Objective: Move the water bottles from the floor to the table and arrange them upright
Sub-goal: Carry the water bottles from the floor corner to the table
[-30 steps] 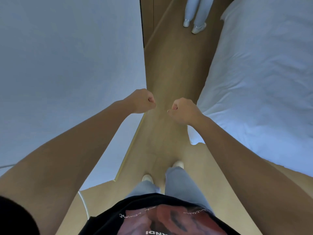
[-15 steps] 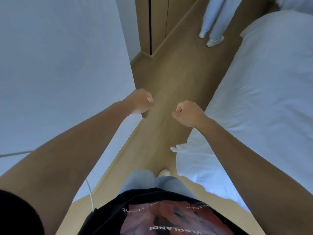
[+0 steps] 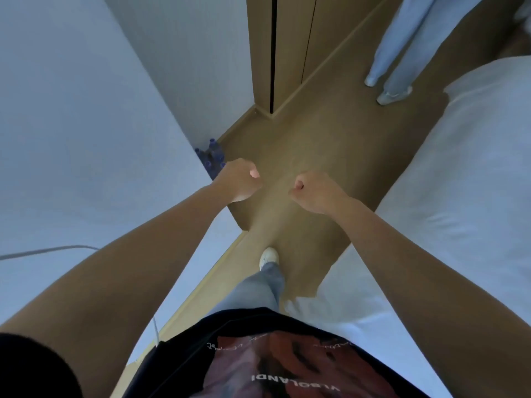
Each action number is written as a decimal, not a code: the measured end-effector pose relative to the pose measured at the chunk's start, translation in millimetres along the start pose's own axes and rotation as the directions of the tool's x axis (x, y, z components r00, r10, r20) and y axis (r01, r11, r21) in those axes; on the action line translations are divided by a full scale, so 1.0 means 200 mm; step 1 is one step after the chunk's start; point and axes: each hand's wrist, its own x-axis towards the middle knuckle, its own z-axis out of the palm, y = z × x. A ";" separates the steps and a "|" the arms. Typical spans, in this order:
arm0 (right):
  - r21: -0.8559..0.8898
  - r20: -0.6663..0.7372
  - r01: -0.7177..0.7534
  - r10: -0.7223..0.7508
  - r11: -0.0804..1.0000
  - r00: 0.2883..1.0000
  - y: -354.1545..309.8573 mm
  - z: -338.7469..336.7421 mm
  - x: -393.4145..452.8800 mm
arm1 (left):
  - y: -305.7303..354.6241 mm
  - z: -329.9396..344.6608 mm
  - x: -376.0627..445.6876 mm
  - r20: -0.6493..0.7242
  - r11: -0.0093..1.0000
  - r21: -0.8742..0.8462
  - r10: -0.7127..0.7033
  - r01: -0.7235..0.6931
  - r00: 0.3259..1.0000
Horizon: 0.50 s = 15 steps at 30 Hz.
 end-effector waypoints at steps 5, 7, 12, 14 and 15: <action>-0.068 0.050 0.068 -0.065 0.995 0.997 -0.02 -0.16 0.31 | 0.06 -0.04 0.29 0.007 0.988 0.054 -0.144 0.143 0.990; -0.076 0.070 0.087 -0.082 0.993 0.994 -0.03 -0.20 0.41 | 0.07 -0.05 0.36 -0.003 0.981 0.046 -0.190 0.190 0.982; -0.127 0.102 0.169 -0.157 0.977 0.982 -0.06 -0.28 0.63 | 0.09 -0.13 0.46 -0.012 0.965 -0.087 -0.248 0.246 0.969; -0.142 0.124 0.215 -0.198 0.966 0.972 -0.07 -0.32 0.69 | 0.10 -0.14 0.51 0.005 0.951 -0.102 -0.291 0.290 0.957; -0.148 0.143 0.237 -0.216 0.960 0.966 -0.07 -0.35 0.73 | 0.11 -0.16 0.52 -0.003 0.935 -0.138 -0.329 0.325 0.944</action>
